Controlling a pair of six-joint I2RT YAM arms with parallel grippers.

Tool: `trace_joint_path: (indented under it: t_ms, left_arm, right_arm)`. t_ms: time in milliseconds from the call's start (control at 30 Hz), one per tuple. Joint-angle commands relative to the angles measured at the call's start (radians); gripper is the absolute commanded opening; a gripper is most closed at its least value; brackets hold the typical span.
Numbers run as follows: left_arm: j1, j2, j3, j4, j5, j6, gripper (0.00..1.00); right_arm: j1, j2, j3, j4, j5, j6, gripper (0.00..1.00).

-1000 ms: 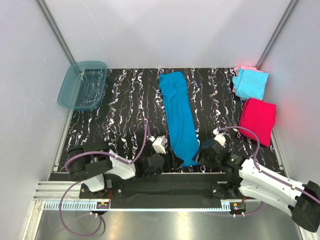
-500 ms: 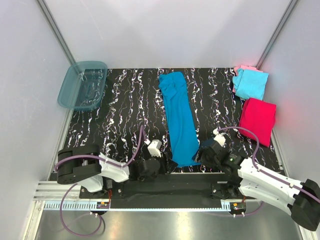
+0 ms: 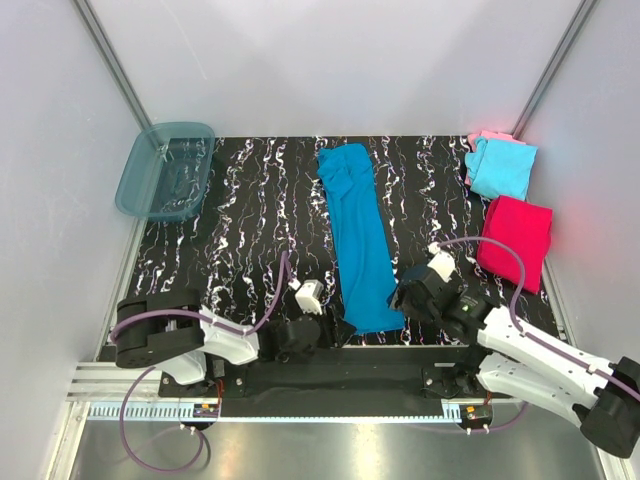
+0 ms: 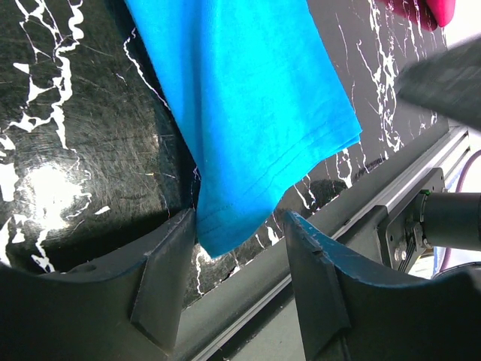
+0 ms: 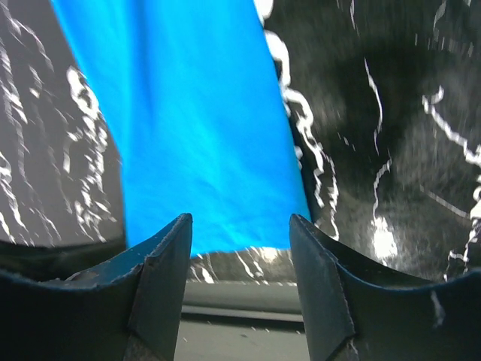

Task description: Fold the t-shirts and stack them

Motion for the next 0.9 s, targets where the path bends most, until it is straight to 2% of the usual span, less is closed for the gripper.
trace_joint_path:
  t_ms: [0, 267, 367, 467, 533, 667, 867]
  left_arm:
    - [-0.002, -0.046, -0.023, 0.026, -0.048, 0.008, 0.57]
    - [-0.003, -0.124, -0.072, -0.013, -0.083, 0.005, 0.57]
    - [-0.003, -0.130, -0.082, -0.008, -0.081, 0.001, 0.57]
    - [-0.005, -0.118, -0.089, 0.013, -0.075, -0.007, 0.57]
    - [-0.005, -0.122, -0.092, 0.019, -0.071, -0.012, 0.57]
    - [-0.005, -0.145, -0.117, 0.021, -0.075, -0.018, 0.57]
    - [-0.005, -0.152, -0.138, 0.024, -0.092, -0.019, 0.57]
  right_arm:
    - [0.009, 0.047, 0.078, -0.038, 0.115, -0.048, 0.62]
    - [0.003, 0.106, 0.066, -0.013, 0.124, -0.037, 0.62]
    - [-0.062, 0.123, 0.085, -0.009, 0.129, -0.081, 0.64]
    - [-0.185, 0.159, 0.103, 0.055, 0.044, -0.129, 0.65]
    - [-0.225, 0.196, 0.108, 0.103, -0.004, -0.161, 0.65]
    - [-0.232, 0.241, 0.097, 0.118, -0.067, -0.169, 0.65]
    - [-0.232, 0.222, 0.003, 0.169, -0.174, -0.102, 0.64]
